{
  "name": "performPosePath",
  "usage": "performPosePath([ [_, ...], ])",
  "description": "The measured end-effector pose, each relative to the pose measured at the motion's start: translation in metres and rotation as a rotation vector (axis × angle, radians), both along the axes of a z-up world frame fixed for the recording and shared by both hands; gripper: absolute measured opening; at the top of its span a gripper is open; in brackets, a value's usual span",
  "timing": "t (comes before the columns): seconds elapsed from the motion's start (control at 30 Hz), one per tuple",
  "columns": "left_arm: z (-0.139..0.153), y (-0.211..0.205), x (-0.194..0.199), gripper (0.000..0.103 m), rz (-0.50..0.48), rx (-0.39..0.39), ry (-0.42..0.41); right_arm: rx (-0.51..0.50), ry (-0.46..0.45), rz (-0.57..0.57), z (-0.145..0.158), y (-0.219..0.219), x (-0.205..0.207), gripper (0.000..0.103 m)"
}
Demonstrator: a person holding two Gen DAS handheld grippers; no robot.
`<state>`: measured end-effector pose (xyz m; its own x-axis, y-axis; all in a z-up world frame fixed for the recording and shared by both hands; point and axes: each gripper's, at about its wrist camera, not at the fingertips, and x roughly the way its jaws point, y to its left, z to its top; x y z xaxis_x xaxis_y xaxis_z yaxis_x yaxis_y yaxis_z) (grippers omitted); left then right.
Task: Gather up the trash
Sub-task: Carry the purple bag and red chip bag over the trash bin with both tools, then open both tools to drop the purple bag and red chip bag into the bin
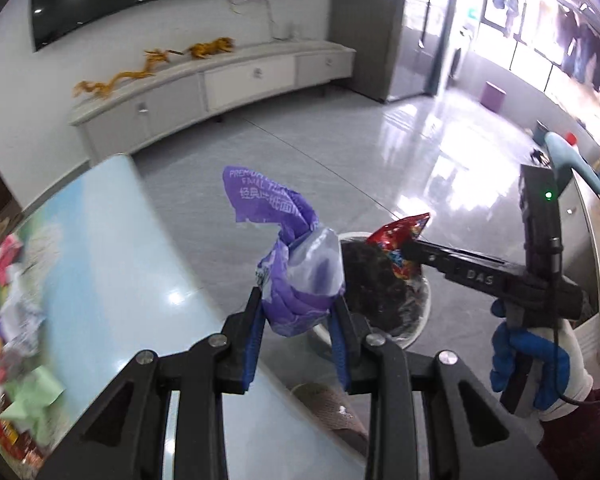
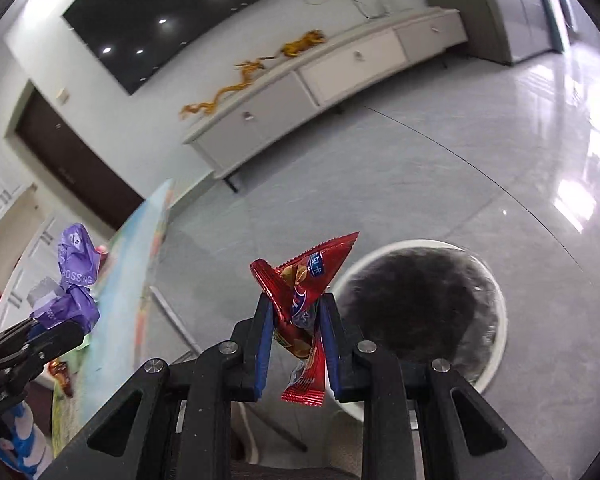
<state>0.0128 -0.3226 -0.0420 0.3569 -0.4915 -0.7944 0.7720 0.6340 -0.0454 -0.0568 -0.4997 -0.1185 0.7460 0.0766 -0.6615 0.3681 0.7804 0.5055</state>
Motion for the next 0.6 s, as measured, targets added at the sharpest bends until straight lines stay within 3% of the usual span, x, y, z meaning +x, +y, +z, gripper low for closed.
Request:
performPosePath([
  [0.17, -0.024, -0.064, 0.004, 0.031, -0.067, 0.029, 0.051, 0.02, 0.064, -0.065, -0.031, -0.036, -0.011, 0.028],
  [0.23, -0.031, -0.086, 0.003, 0.031, -0.085, 0.029, 0.066, 0.027, 0.1, -0.083, -0.043, -0.047, -0.009, 0.043],
  [0.4, -0.048, -0.13, 0.007, 0.041, -0.126, 0.012, 0.16, 0.061, 0.131, -0.139, -0.06, -0.066, -0.015, 0.059],
  [0.5, -0.053, -0.146, 0.012, 0.055, -0.118, -0.006, 0.186, 0.066, 0.133, -0.158, -0.062, -0.071, -0.023, 0.06],
  [0.6, -0.054, -0.151, 0.016, 0.056, -0.106, -0.013, 0.198, 0.075, 0.131, -0.166, -0.064, -0.074, -0.026, 0.06],
])
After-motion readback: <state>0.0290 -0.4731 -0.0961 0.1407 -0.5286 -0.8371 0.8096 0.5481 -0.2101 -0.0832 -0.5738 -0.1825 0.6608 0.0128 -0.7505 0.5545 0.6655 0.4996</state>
